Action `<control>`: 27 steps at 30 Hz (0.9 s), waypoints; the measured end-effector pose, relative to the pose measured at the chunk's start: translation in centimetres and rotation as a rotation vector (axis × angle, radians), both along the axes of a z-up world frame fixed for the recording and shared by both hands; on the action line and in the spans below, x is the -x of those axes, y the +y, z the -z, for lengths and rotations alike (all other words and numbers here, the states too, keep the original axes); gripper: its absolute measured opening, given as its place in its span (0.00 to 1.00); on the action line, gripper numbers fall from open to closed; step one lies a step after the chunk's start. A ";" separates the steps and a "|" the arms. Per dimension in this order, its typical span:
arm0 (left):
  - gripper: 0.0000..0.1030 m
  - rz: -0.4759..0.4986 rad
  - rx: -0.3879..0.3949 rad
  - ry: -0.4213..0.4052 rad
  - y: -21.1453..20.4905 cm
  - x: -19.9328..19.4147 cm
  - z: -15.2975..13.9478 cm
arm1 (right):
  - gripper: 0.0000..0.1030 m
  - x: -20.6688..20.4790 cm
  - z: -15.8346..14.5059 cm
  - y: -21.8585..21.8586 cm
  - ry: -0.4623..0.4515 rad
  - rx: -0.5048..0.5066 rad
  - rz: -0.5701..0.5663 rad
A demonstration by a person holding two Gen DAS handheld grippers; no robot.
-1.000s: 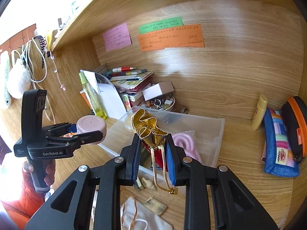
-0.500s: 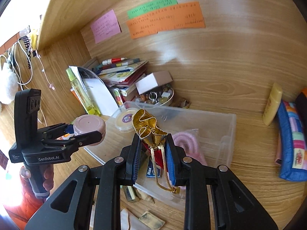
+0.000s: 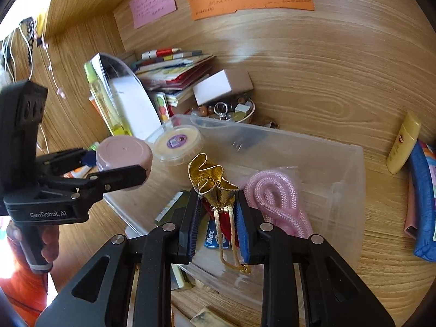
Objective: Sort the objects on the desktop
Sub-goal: 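Carry the pouch and pink jar into the clear box and open both tools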
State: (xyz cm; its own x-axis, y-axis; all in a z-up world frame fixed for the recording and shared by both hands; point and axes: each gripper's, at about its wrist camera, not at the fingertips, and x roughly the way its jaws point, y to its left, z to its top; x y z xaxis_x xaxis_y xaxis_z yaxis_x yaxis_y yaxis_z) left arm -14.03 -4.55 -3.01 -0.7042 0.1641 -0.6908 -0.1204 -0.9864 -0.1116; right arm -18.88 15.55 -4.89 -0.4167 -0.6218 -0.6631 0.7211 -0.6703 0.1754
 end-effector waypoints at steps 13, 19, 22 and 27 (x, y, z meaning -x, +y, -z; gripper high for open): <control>0.63 0.012 0.038 -0.036 1.2 0.6 1.0 | 0.22 -0.3 0.9 -0.6 -0.019 -0.025 -0.021; 0.63 0.010 0.051 -0.019 1.5 0.0 0.3 | 0.39 -0.5 0.7 -0.6 -0.011 -0.032 -0.015; 0.64 0.006 0.059 -0.002 1.4 -0.5 -0.4 | 0.45 -0.7 0.4 -0.5 0.010 -0.040 -0.001; 0.76 -0.023 0.073 0.018 0.9 -1.3 -1.2 | 0.55 -0.8 -0.4 -0.2 0.033 -0.037 0.007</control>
